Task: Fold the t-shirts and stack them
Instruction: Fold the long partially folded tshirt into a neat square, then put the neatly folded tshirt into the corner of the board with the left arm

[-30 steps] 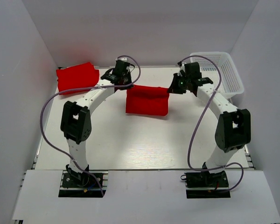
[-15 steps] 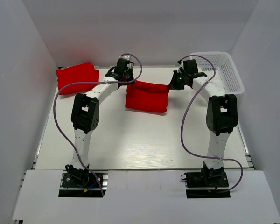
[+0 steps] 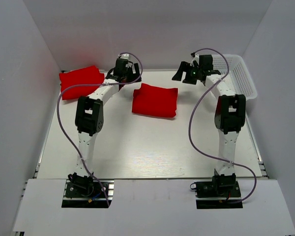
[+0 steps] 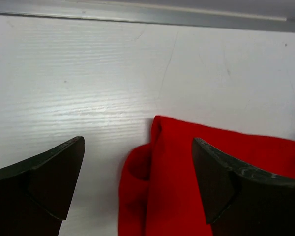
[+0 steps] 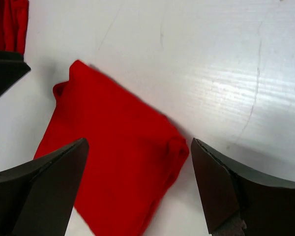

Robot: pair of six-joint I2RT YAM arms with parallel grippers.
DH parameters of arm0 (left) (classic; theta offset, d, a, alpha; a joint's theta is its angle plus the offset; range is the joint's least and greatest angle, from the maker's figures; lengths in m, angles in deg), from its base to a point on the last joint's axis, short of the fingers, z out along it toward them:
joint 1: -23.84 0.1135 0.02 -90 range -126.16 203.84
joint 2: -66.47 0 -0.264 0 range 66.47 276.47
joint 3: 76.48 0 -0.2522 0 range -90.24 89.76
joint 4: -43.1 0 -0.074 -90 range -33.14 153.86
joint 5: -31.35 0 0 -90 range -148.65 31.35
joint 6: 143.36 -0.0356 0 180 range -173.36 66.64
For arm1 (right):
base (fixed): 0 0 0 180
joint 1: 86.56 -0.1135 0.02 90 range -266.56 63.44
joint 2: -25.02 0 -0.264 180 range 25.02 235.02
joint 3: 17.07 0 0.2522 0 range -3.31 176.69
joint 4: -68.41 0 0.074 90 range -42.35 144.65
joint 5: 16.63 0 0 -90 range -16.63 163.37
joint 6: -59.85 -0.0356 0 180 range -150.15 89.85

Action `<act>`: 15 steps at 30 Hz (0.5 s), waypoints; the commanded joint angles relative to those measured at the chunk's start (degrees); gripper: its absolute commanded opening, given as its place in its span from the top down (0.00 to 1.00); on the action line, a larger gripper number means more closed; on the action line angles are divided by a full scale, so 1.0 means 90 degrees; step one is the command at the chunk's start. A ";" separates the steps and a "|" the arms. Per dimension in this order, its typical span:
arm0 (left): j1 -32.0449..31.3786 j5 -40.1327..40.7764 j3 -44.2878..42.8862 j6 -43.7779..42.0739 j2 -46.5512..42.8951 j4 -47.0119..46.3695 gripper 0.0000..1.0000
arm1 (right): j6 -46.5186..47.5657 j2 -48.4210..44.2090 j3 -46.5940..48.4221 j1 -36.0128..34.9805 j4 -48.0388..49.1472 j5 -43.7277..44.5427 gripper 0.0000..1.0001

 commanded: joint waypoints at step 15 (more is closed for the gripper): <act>-0.0190 -0.1357 0.0432 -0.1388 -0.0249 0.1318 0.00 | 0.0708 -0.2628 -0.2979 -0.0020 0.0326 -0.0397 0.10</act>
